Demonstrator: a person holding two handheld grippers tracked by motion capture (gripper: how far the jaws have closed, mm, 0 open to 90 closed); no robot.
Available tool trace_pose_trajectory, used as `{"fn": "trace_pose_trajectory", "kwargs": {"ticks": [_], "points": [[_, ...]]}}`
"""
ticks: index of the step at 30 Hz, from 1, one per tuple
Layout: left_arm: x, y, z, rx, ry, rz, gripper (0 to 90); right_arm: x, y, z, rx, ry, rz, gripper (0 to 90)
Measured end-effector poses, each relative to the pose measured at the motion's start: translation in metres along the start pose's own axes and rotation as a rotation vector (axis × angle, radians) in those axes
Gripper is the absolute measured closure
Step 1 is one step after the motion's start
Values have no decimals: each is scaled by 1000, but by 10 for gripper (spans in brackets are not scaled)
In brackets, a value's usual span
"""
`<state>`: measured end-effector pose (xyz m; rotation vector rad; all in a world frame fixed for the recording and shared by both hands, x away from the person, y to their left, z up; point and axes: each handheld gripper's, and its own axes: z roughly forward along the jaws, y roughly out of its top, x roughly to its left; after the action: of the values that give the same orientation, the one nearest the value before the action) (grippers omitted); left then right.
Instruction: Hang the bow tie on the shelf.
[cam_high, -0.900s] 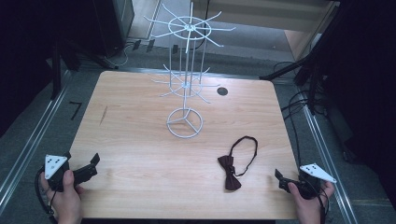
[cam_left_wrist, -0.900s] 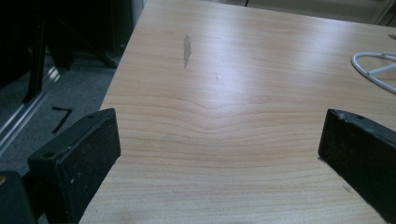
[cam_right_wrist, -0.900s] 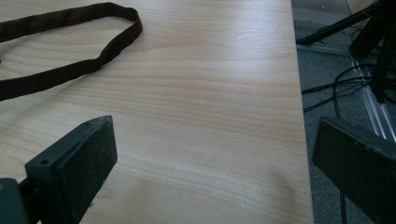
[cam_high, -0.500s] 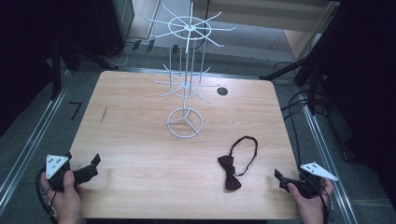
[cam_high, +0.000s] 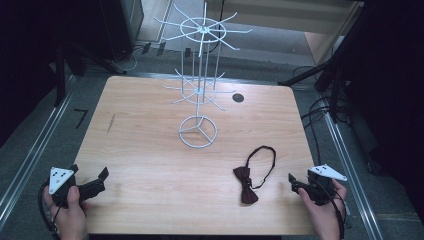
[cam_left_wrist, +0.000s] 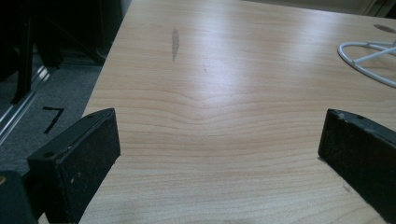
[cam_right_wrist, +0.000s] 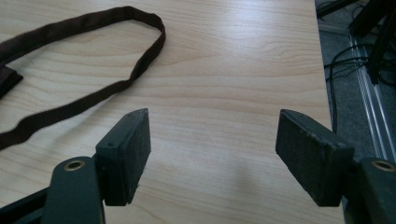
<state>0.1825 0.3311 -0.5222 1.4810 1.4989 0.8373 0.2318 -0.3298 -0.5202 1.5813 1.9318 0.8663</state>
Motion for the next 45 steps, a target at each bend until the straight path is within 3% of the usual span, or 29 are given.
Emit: {"fn": "trace_pose_trajectory", "kwargs": {"ticks": [5,9,12,13,17,20,22,26,28,32,36,38,41,45], "points": [[-1,0,0,3,0,8,0,7,14,-4,26,14,19,321],[-1,0,0,3,-1,7,0,9,23,0,114,45,40,329],[-1,0,0,6,1,13,0,13,26,6,170,81,55,398],[-2,0,0,8,2,13,0,16,27,7,172,64,59,432],[-2,0,1,8,-1,17,0,24,33,15,247,49,69,389],[-2,0,0,7,1,17,0,29,40,19,265,30,76,437],[-2,0,0,5,0,21,0,32,45,22,285,62,69,503],[-2,0,1,6,1,21,0,40,52,26,321,122,41,543],[-2,0,1,7,-1,21,0,43,55,29,336,123,18,567],[-2,0,1,9,-4,22,0,46,59,36,364,115,17,598],[-2,0,1,14,-5,27,0,41,67,44,433,187,145,677],[-2,0,1,15,-6,30,0,39,69,48,438,146,147,677],[-3,1,1,18,-7,37,0,37,72,52,426,126,175,677],[-3,1,2,20,-5,39,0,40,75,57,434,97,161,708]]}}
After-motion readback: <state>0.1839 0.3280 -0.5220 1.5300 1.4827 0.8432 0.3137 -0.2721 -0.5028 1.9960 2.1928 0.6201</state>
